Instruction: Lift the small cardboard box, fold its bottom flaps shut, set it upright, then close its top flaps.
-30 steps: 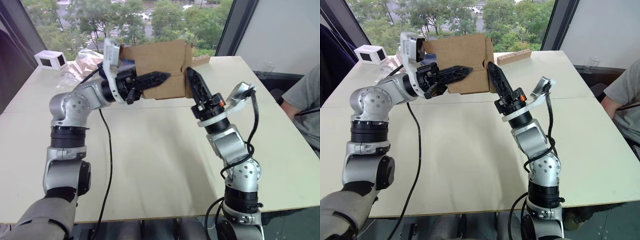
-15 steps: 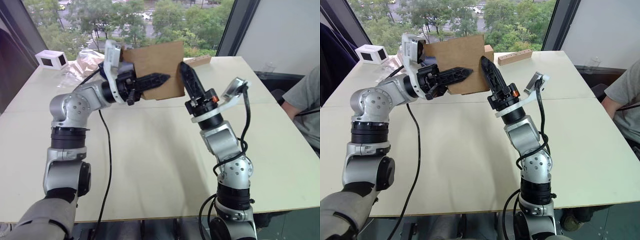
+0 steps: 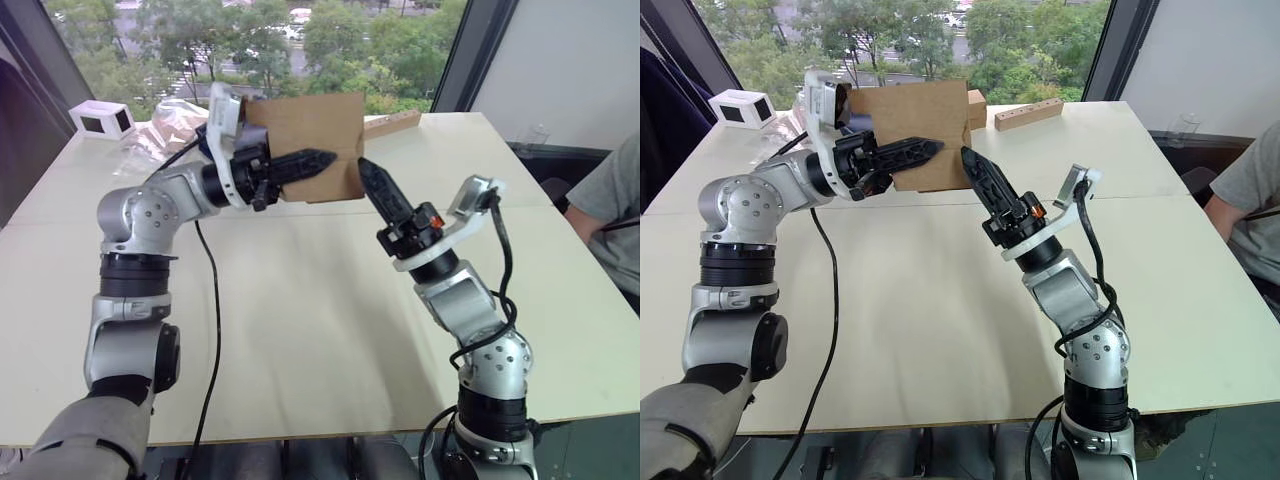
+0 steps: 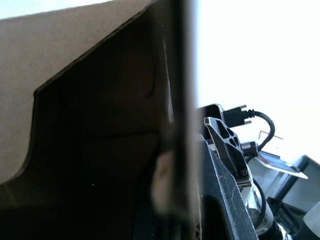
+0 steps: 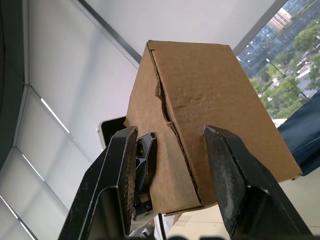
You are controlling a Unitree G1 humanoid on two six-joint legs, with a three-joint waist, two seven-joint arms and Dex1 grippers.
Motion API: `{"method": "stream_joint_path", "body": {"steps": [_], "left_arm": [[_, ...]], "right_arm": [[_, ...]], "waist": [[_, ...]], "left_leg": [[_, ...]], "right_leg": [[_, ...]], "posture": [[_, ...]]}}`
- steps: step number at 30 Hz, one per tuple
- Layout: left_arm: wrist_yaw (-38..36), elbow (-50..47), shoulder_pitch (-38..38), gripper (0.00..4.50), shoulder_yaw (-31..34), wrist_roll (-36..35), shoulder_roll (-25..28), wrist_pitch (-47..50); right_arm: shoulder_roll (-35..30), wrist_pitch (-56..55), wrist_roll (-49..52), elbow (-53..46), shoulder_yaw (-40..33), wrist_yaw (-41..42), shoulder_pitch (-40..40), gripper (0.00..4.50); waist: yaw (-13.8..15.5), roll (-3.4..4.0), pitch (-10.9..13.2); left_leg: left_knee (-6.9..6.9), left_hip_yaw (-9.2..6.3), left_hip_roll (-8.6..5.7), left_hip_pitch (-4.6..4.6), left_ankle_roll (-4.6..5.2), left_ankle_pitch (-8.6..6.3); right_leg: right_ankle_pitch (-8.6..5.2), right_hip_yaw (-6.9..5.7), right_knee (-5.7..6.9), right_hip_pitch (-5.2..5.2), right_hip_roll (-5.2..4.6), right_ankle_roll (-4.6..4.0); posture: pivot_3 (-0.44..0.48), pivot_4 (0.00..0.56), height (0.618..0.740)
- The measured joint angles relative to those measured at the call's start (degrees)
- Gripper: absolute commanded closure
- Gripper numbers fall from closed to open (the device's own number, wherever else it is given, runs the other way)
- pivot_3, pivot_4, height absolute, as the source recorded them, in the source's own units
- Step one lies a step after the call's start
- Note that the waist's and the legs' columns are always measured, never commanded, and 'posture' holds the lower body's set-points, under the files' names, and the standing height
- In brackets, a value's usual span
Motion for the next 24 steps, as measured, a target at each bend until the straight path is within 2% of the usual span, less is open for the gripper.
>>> {"method": "stream_joint_path", "body": {"steps": [4, 7, 10, 24], "left_arm": [[-0.1, 0.0, 0.0, 4.5, 0.0, -0.2, -0.2, 0.5], [-0.2, 0.0, 0.0, 4.5, 0.0, -0.4, -0.2, 0.9], [-0.3, 0.0, 0.0, 4.5, 0.0, -0.4, -0.2, 1.0], [-0.5, -0.8, 0.0, 4.5, 0.0, -0.8, -0.1, 1.1]], "right_arm": [[2.1, -1.1, 2.9, 0.3, -1.1, -0.6, -0.1, 2.35], [4.1, -2.1, 5.4, 1.1, -1.4, -1.4, -0.1, 3.16], [4.3, -2.3, 5.7, 1.3, -1.1, -1.4, -0.1, 4.38], [4.7, -2.5, 6.3, 1.3, -1.0, -1.9, 0.0, 4.45]], "waist": [[0.0, 0.0, 0.0], [0.0, 0.0, 0.0], [0.0, 0.0, 0.0], [0.0, 0.0, 0.0]], "left_leg": [[0.0, 0.0, 0.01, 0.0, 0.0, 0.0], [0.0, 0.0, 0.0, 0.0, 0.0, 0.0], [0.0, 0.0, 0.0, 0.0, 0.0, 0.0], [0.0, 0.0, 0.0, 0.0, 0.0, 0.0]], "right_leg": [[0.0, 0.0, 0.0, 0.0, 0.0, 0.0], [0.0, 0.0, 0.0, 0.0, -0.01, 0.0], [0.0, 0.0, 0.0, 0.0, -0.01, 0.0], [0.0, 0.0, 0.0, 0.0, -0.01, 0.0]], "posture": [[0.0, 0.15, 0.74], [0.0, 0.15, 0.74], [0.0, 0.15, 0.74], [0.0, 0.15, 0.74]]}}
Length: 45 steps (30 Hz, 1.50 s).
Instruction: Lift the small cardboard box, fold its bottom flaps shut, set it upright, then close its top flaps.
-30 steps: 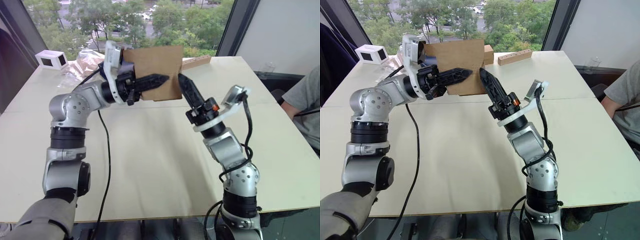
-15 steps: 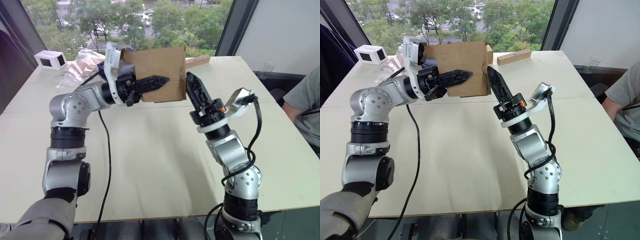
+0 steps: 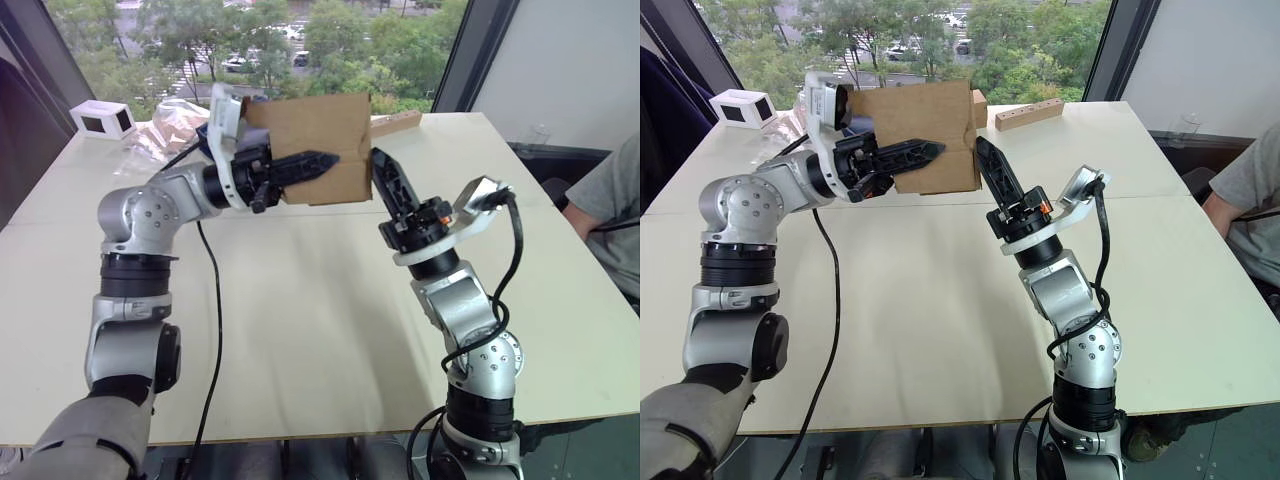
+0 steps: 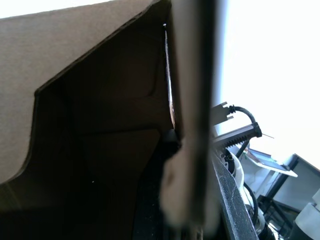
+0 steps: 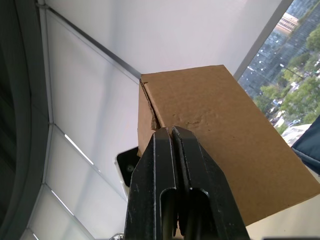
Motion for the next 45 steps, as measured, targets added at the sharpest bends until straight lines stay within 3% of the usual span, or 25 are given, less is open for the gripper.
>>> {"method": "stream_joint_path", "body": {"steps": [17, 21, 26, 31, 34, 38, 41, 45], "left_arm": [[-4.1, -0.5, 0.2, 4.5, -3.1, 2.7, 2.9, -0.4], [-5.0, -0.3, -0.8, 4.5, -6.3, 5.5, 3.5, -2.5], [-7.1, -1.9, -0.9, 4.5, -14.1, 15.7, 10.7, -9.2], [-16.5, -5.6, -7.4, 4.5, -31.7, 28.6, 18.2, -11.6], [-21.2, -7.5, -12.5, 4.5, -38.3, 34.4, 19.8, -13.5], [-26.3, -10.1, -14.6, 4.5, -44.7, 39.7, 20.1, -15.1], [-28.1, -12.6, -16.0, 4.5, -49.5, 43.0, 19.2, -11.8], [-26.6, -13.9, -15.8, 4.5, -54.1, 47.2, 16.5, -7.3]], "right_arm": [[-4.4, 3.1, 0.6, -0.7, 1.3, 0.6, 1.6, 4.45], [-5.9, 3.0, 4.9, -1.7, -1.3, -0.3, 4.7, 4.45], [-17.8, 4.3, 11.1, -5.8, -9.8, -0.9, 12.2, 4.45], [-35.8, 11.4, 10.3, -11.5, -11.3, 2.0, 15.3, 4.45], [-47.7, 16.4, 5.3, -14.9, -10.0, 5.8, 16.5, 4.45], [-57.0, 20.1, -2.6, -19.5, -6.4, 11.1, 18.7, 4.45], [-61.5, 21.0, -10.0, -22.4, -3.9, 13.9, 19.5, 4.45], [-62.4, 20.7, -17.0, -23.1, -1.8, 14.1, 19.5, 4.45]], "waist": [[0.1, 0.0, 0.0], [0.2, 0.0, 0.0], [0.2, 0.01, 0.0], [0.2, 0.1, 0.1], [0.3, 0.12, 0.1], [0.3, 0.12, 0.1], [0.4, 0.09, 0.1], [0.4, 0.08, 0.1]], "left_leg": [[0.0, 0.0, -0.01, 0.0, 0.0, 0.0], [0.0, 0.0, -0.02, -0.02, 0.0, 0.0], [-0.04, 0.03, -0.05, -0.02, 0.01, 0.0], [-0.06, 0.03, -0.02, -0.01, 0.03, -0.02], [-0.06, 0.01, -0.04, -0.04, 0.1, -0.05], [-0.02, -0.03, 0.06, -0.05, 0.16, -0.09], [0.07, -0.05, 0.14, -0.08, 0.17, -0.1], [0.1, -0.04, 0.14, -0.11, 0.18, -0.1]], "right_leg": [[0.0, 0.0, -0.01, 0.01, 0.02, 0.0], [0.0, 0.0, -0.02, 0.01, 0.02, 0.0], [0.0, 0.02, -0.1, 0.03, 0.02, 0.0], [-0.02, 0.06, -0.14, 0.06, 0.27, -0.02], [-0.03, 0.18, -0.24, 0.1, 0.45, -0.03], [-0.04, 0.23, -0.21, 0.07, 0.63, -0.05], [-0.04, 0.23, -0.19, 0.07, 0.72, -0.05], [-0.04, 0.25, -0.19, 0.06, 0.72, -0.04]], "posture": [[0.0, 0.15, 0.74], [0.0, 0.15, 0.74], [0.0, 0.15, 0.74], [0.0, 0.15, 0.74], [0.0, 0.15, 0.74], [0.0, 0.15, 0.74], [0.0, 0.15, 0.74], [0.0, 0.15, 0.74]]}}
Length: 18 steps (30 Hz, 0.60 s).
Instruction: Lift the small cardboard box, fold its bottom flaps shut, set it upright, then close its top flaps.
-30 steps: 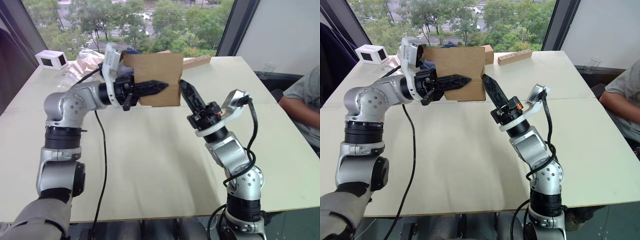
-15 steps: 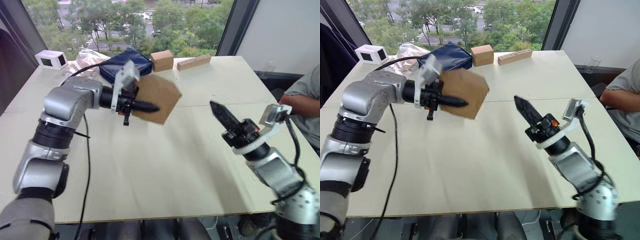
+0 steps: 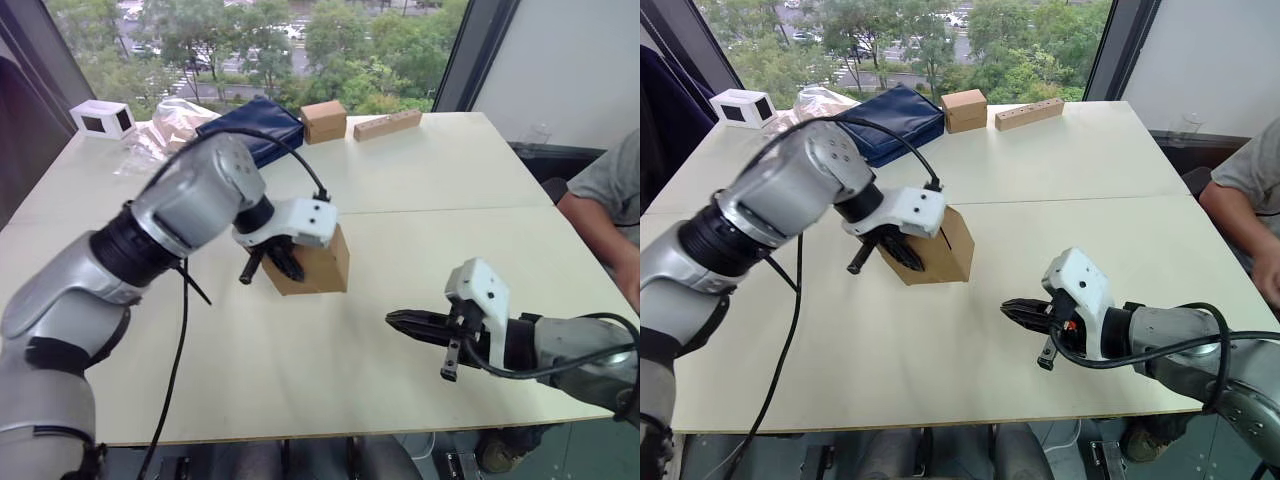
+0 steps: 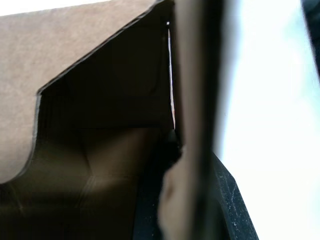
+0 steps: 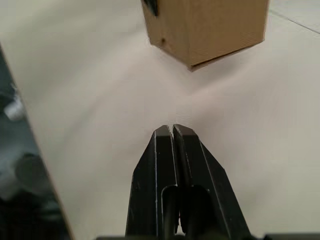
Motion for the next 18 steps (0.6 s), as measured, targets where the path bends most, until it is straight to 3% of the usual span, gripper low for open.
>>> {"method": "stream_joint_path", "body": {"steps": [13, 16, 18], "left_arm": [[-0.7, -0.7, 0.4, 4.5, -6.4, 3.7, -3.3, 6.3], [0.7, -0.7, 0.8, 3.75, -6.8, 3.9, -4.6, 9.2], [1.5, -0.8, 0.8, 2.94, -6.8, 3.9, -5.3, 10.7]], "right_arm": [[7.2, -0.1, -4.7, -2.2, 3.6, -4.3, -0.1, 4.45], [7.5, -0.1, -5.8, -1.8, 3.6, -4.1, -0.1, 4.5], [7.7, -0.1, -6.2, -1.7, 3.6, -3.8, -0.1, 4.5]], "waist": [[0.1, -0.01, 0.0], [0.1, -0.01, 0.0], [0.1, -0.01, 0.0]], "left_leg": [[0.08, -0.07, 0.04, -0.06, 0.01, 0.0], [0.08, -0.08, 0.05, -0.07, 0.01, 0.0], [0.08, -0.08, 0.05, -0.06, 0.01, 0.0]], "right_leg": [[0.0, 0.05, 0.06, -0.04, 0.03, 0.0], [0.0, 0.04, 0.06, -0.04, 0.04, 0.0], [0.0, 0.04, 0.06, -0.03, 0.03, 0.0]], "posture": [[0.0, 0.15, 0.74], [0.0, 0.15, 0.74], [0.0, 0.15, 0.74]]}}
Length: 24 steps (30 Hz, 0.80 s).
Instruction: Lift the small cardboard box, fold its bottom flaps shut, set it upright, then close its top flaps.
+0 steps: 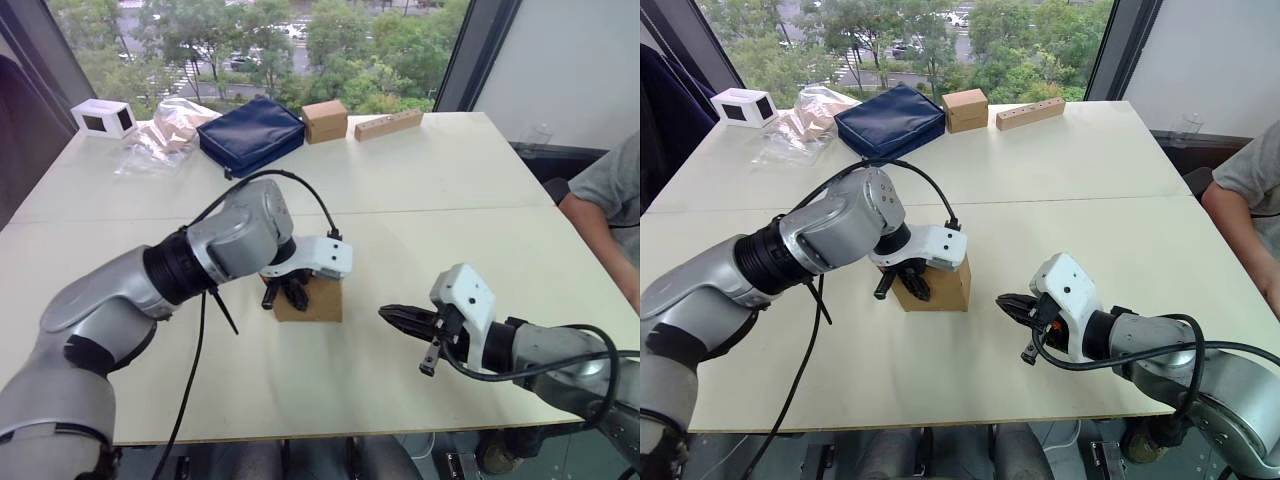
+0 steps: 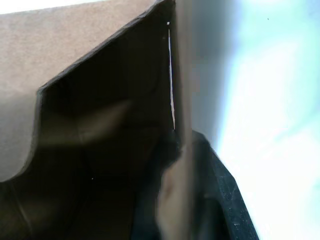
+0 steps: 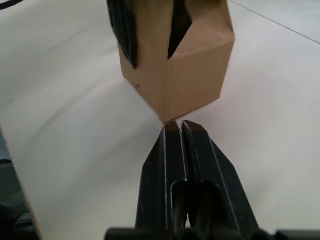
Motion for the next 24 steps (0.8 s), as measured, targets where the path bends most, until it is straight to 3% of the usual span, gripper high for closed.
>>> {"method": "stream_joint_path", "body": {"steps": [5, 14, 18, 21, 24], "left_arm": [[1.8, -0.2, -1.5, 1.17, 0.2, -0.8, -1.1, 6.1], [-0.4, 2.7, -11.6, 1.17, 5.7, -11.1, -0.4, 16.6], [-2.6, 5.0, -12.4, 1.17, 8.5, -18.9, 1.7, 19.5], [-2.6, 11.0, -12.7, 1.17, 14.7, -24.0, 1.2, 20.4], [5.6, 19.5, -11.2, 1.17, 30.7, -25.6, -1.8, 15.3]], "right_arm": [[1.4, -0.1, -2.1, 1.4, 0.7, 1.2, -0.1, 4.5], [2.0, -0.1, -4.1, 4.6, 0.9, 6.0, -0.9, 4.5], [2.8, -0.2, -4.2, 6.1, -0.1, 7.6, -1.9, 4.5], [4.0, -0.3, -3.6, 6.9, -1.3, 8.5, -2.7, 4.5], [4.0, -0.7, -4.3, 7.7, -2.0, 9.8, -2.5, 4.5]], "waist": [[0.0, 0.0, 0.0], [-0.1, 0.02, 0.0], [-0.3, 0.03, 0.0], [-0.2, 0.03, 0.0], [0.0, 0.03, 0.0]], "left_leg": [[0.01, 0.0, -0.01, 0.0, 0.0, 0.0], [0.01, 0.02, -0.04, 0.02, 0.0, 0.0], [0.0, -0.01, 0.01, 0.04, 0.01, 0.0], [0.02, 0.0, 0.0, 0.04, 0.01, 0.0], [0.05, 0.01, 0.03, 0.02, 0.01, 0.0]], "right_leg": [[0.0, 0.0, 0.01, 0.0, 0.0, 0.0], [0.0, -0.01, 0.02, 0.0, 0.01, 0.0], [0.0, -0.02, 0.07, -0.02, 0.07, 0.0], [0.0, -0.02, 0.11, -0.03, 0.06, 0.0], [0.0, -0.03, 0.1, -0.04, -0.02, 0.0]], "posture": [[0.0, 0.15, 0.74], [0.0, 0.15, 0.74], [0.0, 0.15, 0.74], [0.0, 0.15, 0.74], [0.0, 0.15, 0.74]]}}
